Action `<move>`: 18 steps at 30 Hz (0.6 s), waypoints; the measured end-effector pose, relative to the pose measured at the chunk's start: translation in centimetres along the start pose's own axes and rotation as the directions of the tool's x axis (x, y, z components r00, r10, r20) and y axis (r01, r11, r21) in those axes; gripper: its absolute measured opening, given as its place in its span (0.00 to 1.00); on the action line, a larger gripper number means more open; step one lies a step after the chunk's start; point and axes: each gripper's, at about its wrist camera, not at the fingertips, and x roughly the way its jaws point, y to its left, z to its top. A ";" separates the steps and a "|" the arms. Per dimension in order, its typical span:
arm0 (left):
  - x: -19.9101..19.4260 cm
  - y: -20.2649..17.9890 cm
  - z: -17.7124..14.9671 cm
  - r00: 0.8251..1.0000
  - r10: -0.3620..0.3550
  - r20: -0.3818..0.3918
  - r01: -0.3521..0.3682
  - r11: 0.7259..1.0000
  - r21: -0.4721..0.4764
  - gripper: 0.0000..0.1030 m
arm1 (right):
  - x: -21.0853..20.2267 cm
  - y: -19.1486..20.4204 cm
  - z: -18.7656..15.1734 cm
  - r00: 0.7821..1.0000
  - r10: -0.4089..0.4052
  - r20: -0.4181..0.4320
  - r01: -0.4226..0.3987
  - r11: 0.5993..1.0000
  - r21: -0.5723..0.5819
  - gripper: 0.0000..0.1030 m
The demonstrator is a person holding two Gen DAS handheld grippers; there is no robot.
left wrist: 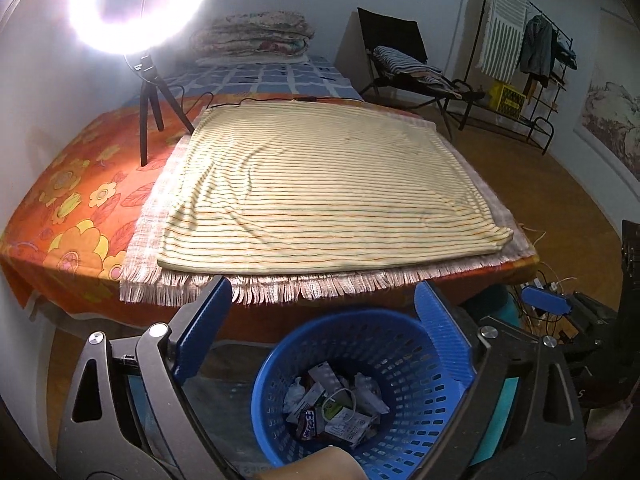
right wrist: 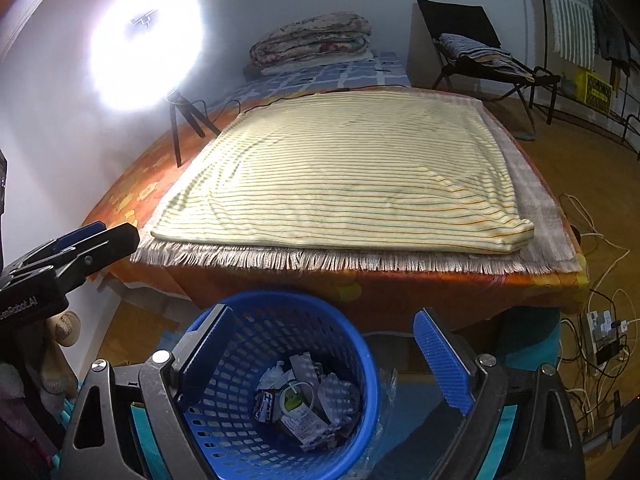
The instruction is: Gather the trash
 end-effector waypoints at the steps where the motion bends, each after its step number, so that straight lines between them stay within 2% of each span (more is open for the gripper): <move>1: 0.0 0.0 0.0 1.000 0.000 0.000 0.000 1.000 -0.002 0.92 | 0.0 -0.1 0.0 1.000 0.000 0.001 0.000 1.000 0.002 0.90; 18: 0.1 -0.1 -0.2 1.000 0.006 -0.011 -0.006 1.000 -0.012 0.92 | -0.5 -0.4 0.6 1.000 0.001 0.020 -0.002 1.000 0.012 0.90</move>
